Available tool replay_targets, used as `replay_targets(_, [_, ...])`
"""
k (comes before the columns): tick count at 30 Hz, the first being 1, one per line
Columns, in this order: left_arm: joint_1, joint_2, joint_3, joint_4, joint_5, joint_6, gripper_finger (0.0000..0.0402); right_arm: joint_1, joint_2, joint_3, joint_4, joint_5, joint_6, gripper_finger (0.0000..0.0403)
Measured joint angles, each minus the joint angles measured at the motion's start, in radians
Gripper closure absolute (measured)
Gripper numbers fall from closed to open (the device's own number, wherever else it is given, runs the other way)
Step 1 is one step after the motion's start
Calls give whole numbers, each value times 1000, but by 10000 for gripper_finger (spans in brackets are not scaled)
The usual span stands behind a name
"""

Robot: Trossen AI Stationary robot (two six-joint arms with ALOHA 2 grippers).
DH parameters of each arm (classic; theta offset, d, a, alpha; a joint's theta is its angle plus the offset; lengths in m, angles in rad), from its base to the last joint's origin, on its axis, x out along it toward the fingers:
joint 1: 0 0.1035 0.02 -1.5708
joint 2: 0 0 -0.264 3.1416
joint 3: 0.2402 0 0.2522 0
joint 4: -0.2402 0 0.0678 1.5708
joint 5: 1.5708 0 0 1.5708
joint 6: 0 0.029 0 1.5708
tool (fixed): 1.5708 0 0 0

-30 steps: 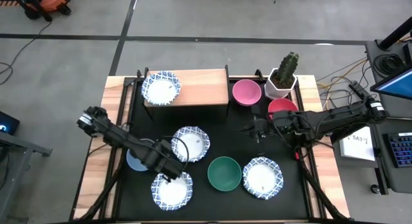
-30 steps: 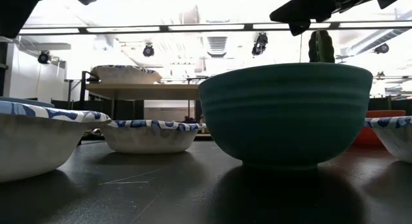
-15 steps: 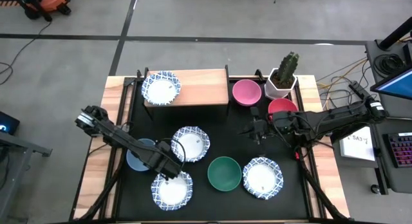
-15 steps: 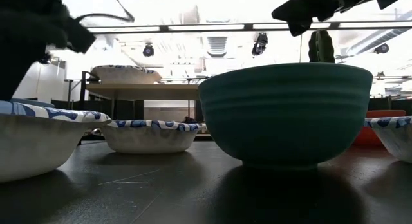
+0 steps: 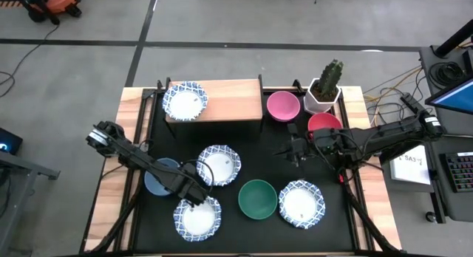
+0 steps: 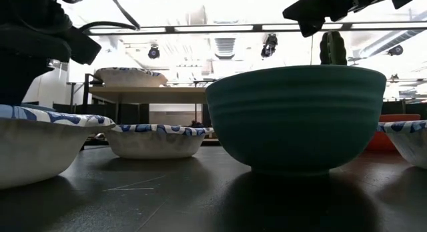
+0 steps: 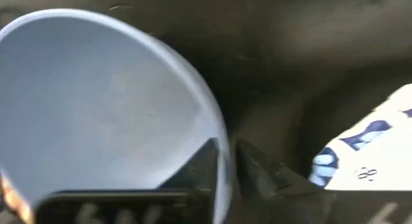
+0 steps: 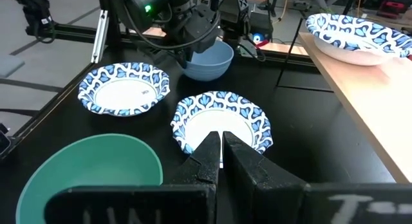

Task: Place and stack bowls onto a shelf
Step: Put the blue bowl on the shelf

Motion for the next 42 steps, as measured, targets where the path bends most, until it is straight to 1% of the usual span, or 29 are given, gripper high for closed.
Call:
replay_targets(2, [0,0,2,4,-4,-4,395,0,0,0,-3,0,1,394])
replay_targets(5, [-2,1,22,-7,-5,1,397,0,0,0,-21,0,12,394])
replay_targets(7, [-2,1,50,-39,-2,9,400,0,0,0,-30,0,13,394])
replay_targets(10, [-2,1,118,-99,-2,66,400,0,0,0,-30,1,14,394])
replay_targets(12, [-2,1,181,-159,-2,138,400,0,0,0,-30,1,14,394])
replay_targets(14, [-3,1,258,-217,-2,247,401,0,0,0,-30,1,16,394])
replay_targets(17, [-3,1,388,-265,-6,448,401,0,0,0,-30,1,19,394])
replay_targets(18, [-3,1,431,-261,-28,519,401,0,0,0,-30,1,23,394])
replay_targets(20, [-4,1,512,-254,-130,640,401,0,0,0,-30,1,29,394])
replay_targets(23, [3,1,616,-249,-326,797,401,0,0,0,-34,1,30,394])
replay_targets(27, [29,1,696,-211,-578,1036,401,0,0,0,-42,1,33,394])
replay_targets(29, [61,2,718,-172,-652,1159,401,2,0,0,-42,2,39,394])
replay_targets(31, [114,2,721,-111,-695,1284,401,4,0,0,-42,2,43,394])
replay_targets(35, [243,3,695,54,-696,1513,401,11,0,0,-45,2,45,394])
replay_targets(37, [313,9,685,120,-670,1595,401,11,0,0,-53,1,58,394])
replay_targets(39, [382,11,674,144,-616,1639,401,11,0,0,-61,1,69,394])
replay_targets(42, [477,11,650,175,-530,1652,401,11,0,0,-79,1,71,394])
